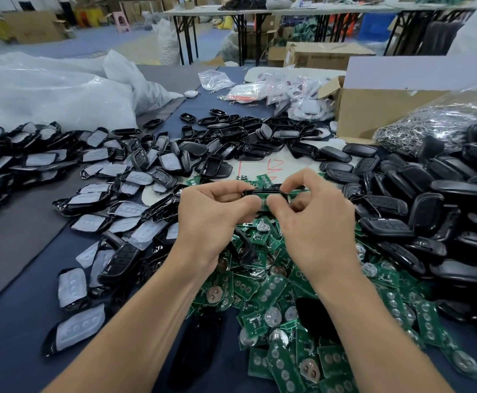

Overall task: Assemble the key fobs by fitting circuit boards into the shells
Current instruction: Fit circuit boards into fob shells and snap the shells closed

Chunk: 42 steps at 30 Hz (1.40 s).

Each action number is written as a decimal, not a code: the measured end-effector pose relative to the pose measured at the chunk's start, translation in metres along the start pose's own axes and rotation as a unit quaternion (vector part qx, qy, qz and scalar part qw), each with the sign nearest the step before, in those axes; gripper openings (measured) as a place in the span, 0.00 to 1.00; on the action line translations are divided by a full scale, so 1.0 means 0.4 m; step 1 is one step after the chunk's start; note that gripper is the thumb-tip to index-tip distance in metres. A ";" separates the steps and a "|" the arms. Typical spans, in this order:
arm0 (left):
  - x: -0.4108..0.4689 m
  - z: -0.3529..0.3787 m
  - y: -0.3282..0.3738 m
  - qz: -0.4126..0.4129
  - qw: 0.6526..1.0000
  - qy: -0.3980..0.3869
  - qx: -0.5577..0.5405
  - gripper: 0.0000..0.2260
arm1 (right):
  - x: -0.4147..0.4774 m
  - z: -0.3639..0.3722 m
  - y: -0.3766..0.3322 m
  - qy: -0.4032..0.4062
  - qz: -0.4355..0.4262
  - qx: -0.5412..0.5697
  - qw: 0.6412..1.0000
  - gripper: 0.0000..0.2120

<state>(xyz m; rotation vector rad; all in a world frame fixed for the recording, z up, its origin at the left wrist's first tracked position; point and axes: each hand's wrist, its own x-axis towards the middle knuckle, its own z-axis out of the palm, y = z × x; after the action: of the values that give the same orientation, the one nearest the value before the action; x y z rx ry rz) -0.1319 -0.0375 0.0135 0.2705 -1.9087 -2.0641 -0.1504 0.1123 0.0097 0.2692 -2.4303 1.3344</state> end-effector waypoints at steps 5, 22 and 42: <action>0.011 -0.003 0.003 -0.026 0.997 -0.013 -0.065 0.12 | 0.009 -0.002 0.014 -0.032 0.061 0.005 0.998 0.10; -0.001 -0.019 0.020 0.058 0.951 -0.126 0.275 0.19 | 0.004 0.016 0.023 -0.081 0.087 0.178 0.977 0.04; 0.071 -0.255 0.142 -0.006 0.915 0.279 -0.292 0.04 | -0.008 0.309 -0.249 -0.347 -0.243 -0.206 0.882 0.13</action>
<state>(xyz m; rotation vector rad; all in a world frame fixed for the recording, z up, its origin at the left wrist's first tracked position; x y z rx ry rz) -0.1171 -0.1459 0.0626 0.6361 -0.9164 -2.1449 -0.1410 -0.0456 0.0247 1.3247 -2.8197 0.5152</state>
